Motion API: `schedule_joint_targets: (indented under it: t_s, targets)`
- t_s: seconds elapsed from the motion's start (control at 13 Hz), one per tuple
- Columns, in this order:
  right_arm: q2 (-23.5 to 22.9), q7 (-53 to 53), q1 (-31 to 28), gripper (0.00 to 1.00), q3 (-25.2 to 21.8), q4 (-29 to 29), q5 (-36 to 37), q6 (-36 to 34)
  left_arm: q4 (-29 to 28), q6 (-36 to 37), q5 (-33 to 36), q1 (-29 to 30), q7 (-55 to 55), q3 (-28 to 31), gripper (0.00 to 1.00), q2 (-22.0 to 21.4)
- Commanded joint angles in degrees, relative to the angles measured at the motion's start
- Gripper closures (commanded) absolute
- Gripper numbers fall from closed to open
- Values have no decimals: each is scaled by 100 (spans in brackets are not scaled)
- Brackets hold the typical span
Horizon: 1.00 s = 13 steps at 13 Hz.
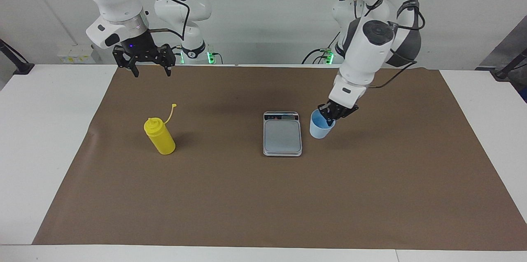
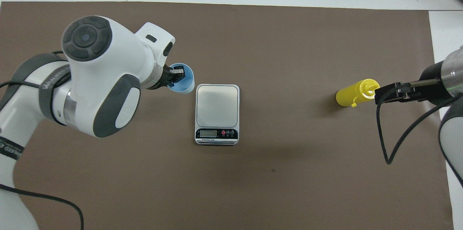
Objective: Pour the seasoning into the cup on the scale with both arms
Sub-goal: 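Carry the cup with the left gripper onto the scale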
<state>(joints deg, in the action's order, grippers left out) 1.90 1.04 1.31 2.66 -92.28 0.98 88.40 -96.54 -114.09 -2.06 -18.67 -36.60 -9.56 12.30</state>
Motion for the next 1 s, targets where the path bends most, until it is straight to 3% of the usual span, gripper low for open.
schedule_joint_targets:
  t_s: [0.0,0.31,0.92]
  targets:
    - [153,-121,-78,0,24,-168,-125,55,-14,-481,372,-513,-715,103,100,324]
    - [153,-165,-87,0,24,-168,-125,-24,-347,-929,689,-848,-1165,103,100,519]
    - [136,-113,-104,0,-38,-159,-125,63,-752,-1493,690,-857,-1157,103,100,519]
